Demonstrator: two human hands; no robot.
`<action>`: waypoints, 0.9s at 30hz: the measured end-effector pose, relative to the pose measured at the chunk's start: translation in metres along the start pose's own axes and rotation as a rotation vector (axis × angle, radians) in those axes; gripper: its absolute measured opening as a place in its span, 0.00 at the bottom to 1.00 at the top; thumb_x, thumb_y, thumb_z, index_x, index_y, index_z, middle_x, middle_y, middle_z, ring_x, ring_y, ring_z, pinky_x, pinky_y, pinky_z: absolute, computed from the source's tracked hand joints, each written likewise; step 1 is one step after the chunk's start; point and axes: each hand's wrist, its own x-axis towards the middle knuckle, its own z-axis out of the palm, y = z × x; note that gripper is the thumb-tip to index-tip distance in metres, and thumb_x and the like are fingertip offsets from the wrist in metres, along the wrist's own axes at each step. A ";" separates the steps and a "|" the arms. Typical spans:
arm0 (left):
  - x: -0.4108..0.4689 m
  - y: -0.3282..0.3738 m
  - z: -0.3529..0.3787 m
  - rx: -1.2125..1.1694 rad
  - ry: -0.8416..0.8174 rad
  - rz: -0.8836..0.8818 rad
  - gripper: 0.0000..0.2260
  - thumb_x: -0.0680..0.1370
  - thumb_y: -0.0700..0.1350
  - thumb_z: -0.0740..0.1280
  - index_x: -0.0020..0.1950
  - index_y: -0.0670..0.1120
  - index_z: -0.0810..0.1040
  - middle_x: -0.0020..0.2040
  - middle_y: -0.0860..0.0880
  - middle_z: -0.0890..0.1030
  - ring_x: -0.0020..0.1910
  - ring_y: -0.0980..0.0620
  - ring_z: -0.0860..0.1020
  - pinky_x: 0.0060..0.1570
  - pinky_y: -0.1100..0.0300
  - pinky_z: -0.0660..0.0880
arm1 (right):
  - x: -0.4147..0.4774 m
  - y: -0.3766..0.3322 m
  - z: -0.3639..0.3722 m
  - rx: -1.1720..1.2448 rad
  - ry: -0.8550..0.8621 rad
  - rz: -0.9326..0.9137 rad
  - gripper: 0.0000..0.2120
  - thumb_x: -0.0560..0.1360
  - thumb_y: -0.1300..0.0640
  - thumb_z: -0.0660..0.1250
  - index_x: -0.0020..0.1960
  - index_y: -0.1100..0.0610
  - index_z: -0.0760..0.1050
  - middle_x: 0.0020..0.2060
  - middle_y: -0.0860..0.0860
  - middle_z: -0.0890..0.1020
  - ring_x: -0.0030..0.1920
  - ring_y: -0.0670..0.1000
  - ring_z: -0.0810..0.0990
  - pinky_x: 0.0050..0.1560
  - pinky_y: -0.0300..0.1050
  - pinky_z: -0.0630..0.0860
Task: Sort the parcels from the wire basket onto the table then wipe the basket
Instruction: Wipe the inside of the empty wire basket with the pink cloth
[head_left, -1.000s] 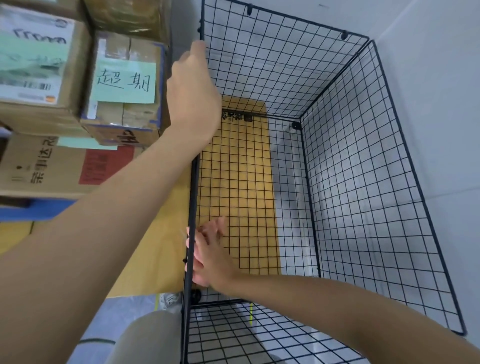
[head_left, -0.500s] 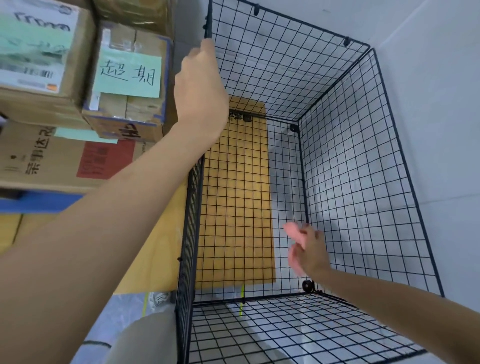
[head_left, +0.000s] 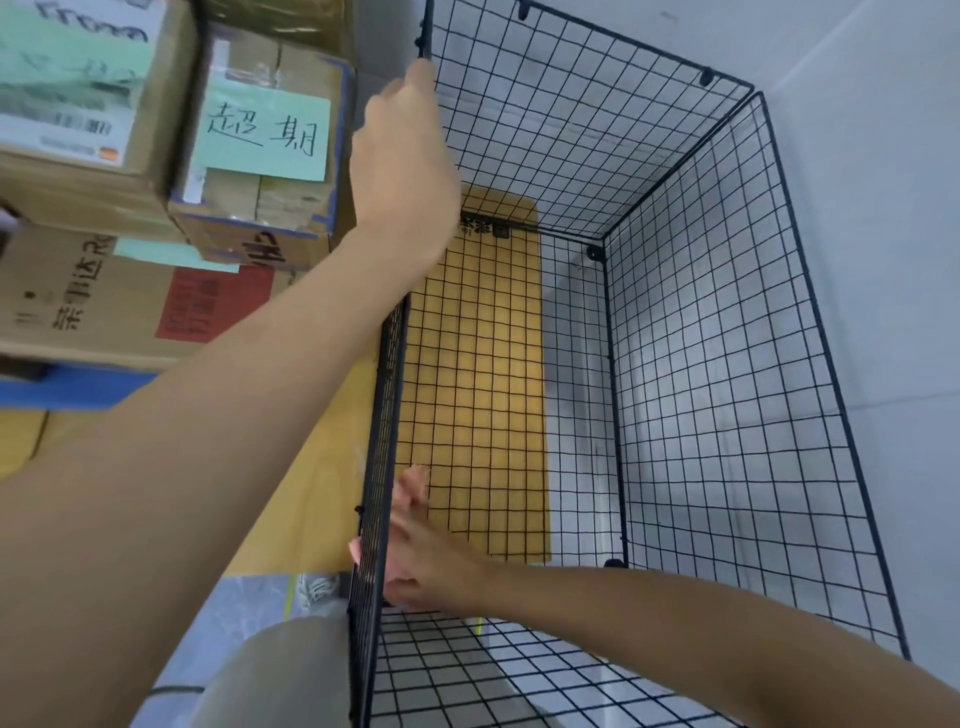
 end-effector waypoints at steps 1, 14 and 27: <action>0.000 0.000 0.000 0.002 0.005 0.001 0.22 0.79 0.30 0.61 0.72 0.43 0.68 0.63 0.43 0.77 0.62 0.45 0.76 0.57 0.56 0.73 | -0.003 0.009 -0.002 -0.008 -0.017 0.013 0.25 0.77 0.59 0.68 0.73 0.55 0.66 0.76 0.55 0.57 0.69 0.59 0.69 0.57 0.53 0.80; 0.000 0.002 -0.001 -0.032 -0.001 -0.016 0.22 0.79 0.30 0.62 0.72 0.43 0.68 0.64 0.41 0.76 0.62 0.44 0.75 0.58 0.55 0.73 | -0.141 0.131 -0.060 -0.216 -0.162 0.531 0.23 0.76 0.67 0.61 0.68 0.53 0.66 0.79 0.46 0.48 0.73 0.46 0.61 0.62 0.41 0.76; -0.001 0.005 -0.008 -0.006 -0.066 0.059 0.21 0.76 0.33 0.65 0.69 0.38 0.69 0.68 0.37 0.68 0.61 0.34 0.73 0.58 0.43 0.72 | -0.050 0.048 -0.173 -0.153 0.233 0.368 0.14 0.77 0.57 0.66 0.62 0.57 0.75 0.57 0.51 0.77 0.56 0.48 0.73 0.62 0.48 0.73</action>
